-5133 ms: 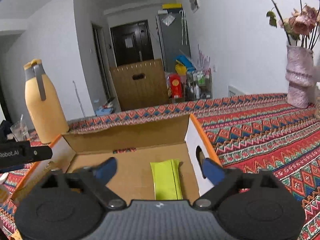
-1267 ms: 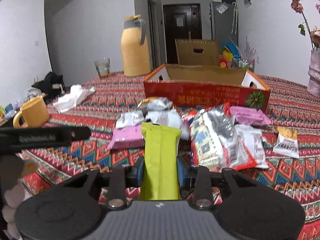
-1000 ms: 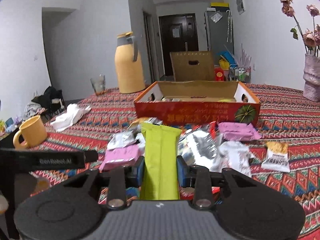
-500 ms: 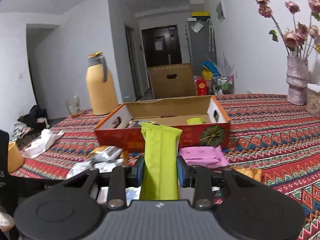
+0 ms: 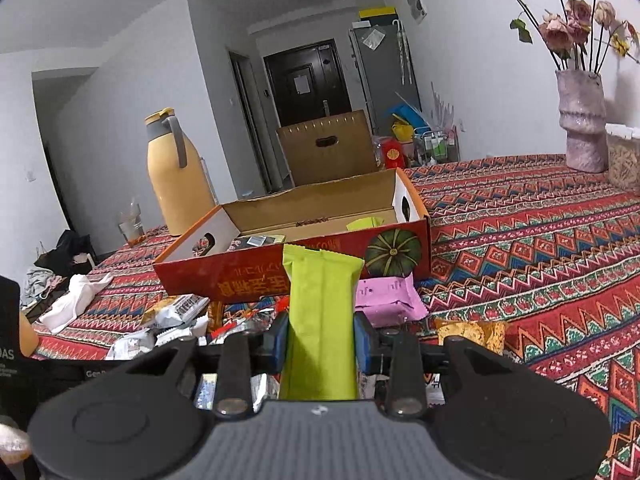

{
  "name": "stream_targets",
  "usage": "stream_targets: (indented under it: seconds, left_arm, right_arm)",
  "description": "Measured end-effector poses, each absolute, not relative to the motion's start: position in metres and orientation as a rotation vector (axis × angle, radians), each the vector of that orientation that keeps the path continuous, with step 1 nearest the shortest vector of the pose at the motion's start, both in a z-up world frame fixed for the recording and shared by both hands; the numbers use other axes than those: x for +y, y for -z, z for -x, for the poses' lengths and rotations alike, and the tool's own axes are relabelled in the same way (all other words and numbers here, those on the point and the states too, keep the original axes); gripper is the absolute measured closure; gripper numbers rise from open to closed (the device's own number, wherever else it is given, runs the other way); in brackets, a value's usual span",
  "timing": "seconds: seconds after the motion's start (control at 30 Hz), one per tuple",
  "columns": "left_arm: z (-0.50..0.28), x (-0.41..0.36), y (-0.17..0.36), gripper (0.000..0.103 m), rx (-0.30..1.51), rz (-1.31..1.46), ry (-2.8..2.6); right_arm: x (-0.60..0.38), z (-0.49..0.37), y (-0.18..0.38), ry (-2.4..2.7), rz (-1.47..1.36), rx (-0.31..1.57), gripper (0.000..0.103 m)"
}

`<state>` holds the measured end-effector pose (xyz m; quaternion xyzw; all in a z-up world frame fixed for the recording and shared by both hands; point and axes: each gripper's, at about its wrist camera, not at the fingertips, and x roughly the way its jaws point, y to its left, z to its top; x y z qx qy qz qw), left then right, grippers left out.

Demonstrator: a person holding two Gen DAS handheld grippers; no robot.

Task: Organize snacks
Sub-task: 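Grasp another lime-green bar with the right tool, then grasp the pink wrapped cake with the left tool while the right tool holds the green bar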

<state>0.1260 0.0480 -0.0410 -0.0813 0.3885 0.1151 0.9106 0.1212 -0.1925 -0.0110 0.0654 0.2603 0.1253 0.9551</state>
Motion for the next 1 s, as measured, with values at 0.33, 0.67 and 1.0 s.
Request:
stream_targets:
  seconds: [0.33,0.67,1.0]
  left_arm:
    - [-0.103,0.049,0.036,0.038,0.771,0.166,-0.163]
    - [-0.080,0.046,0.025,0.040,0.732,0.148,-0.129]
    - [-0.064,0.044,-0.002,0.041,0.646,0.135,-0.104]
  right_arm:
    - [-0.200,-0.117,0.014,-0.255,-0.151,0.529,0.071]
    - [-0.198,-0.103,0.004,-0.255,-0.134,0.496,0.071]
    - [-0.195,-0.098,-0.007,-0.250,-0.115,0.466,0.071]
